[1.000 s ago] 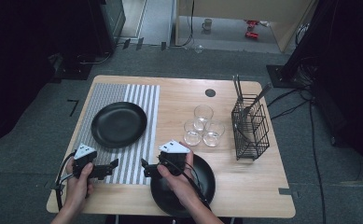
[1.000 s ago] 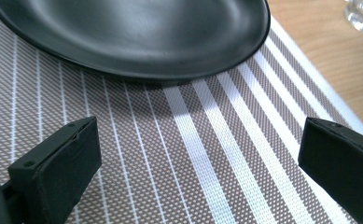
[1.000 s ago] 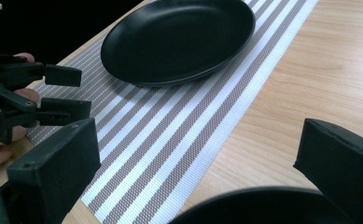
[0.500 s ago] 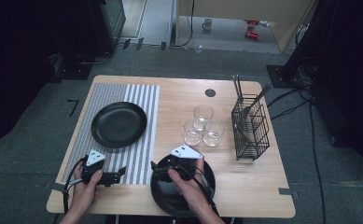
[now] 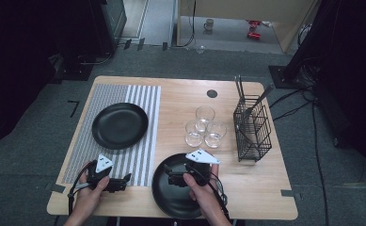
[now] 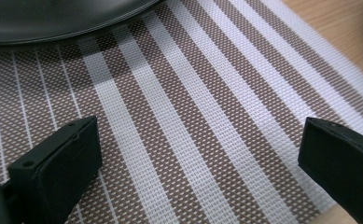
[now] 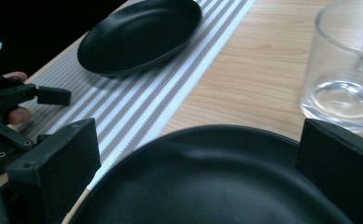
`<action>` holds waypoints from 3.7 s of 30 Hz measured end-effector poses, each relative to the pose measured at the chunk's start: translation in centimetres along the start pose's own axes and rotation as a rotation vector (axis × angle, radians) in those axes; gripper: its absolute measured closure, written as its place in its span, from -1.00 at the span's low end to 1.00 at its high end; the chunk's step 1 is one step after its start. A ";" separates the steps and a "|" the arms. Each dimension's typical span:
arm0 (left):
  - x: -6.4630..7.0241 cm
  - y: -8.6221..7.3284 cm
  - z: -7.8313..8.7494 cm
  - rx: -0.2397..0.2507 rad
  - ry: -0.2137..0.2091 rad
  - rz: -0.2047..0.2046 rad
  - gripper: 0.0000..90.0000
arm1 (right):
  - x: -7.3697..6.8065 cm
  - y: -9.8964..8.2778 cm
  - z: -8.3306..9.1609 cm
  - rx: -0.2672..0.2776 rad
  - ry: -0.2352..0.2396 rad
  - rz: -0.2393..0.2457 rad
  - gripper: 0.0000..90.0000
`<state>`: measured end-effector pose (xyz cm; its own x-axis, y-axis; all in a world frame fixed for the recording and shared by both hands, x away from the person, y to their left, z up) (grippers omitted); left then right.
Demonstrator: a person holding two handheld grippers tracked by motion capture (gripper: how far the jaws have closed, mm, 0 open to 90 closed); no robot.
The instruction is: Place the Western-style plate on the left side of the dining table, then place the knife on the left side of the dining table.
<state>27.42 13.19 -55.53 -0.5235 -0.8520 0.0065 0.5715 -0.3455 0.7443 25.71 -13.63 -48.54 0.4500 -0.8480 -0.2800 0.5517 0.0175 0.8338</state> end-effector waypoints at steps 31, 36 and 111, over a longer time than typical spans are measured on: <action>0.0 0.0 -0.1 0.001 0.001 -0.013 -1.00 | 8.3 -1.7 7.5 0.085 -0.261 -0.051 -1.00; 0.0 0.0 -0.1 0.001 0.001 -0.013 -1.00 | 9.5 -1.3 9.0 0.110 -0.312 -0.038 -1.00; 0.0 0.1 -0.2 0.001 0.006 -0.011 -1.00 | 15.4 5.4 11.1 0.322 -0.580 0.172 0.71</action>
<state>27.55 13.06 -55.61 -0.5264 -0.8502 -0.0057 0.5647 -0.3546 0.7452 27.83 -32.51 -43.09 0.0143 -0.9955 0.0940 0.2291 0.0947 0.9688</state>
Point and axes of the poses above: each handheld gripper's, and its own axes: z roughly backward along the jaws, y roughly out of its top, x roughly to its right, the point moved 5 cm from there along -z, roughly forward along the jaws, and after that the axes turned 3 degrees about x, right-handed, at the moved point
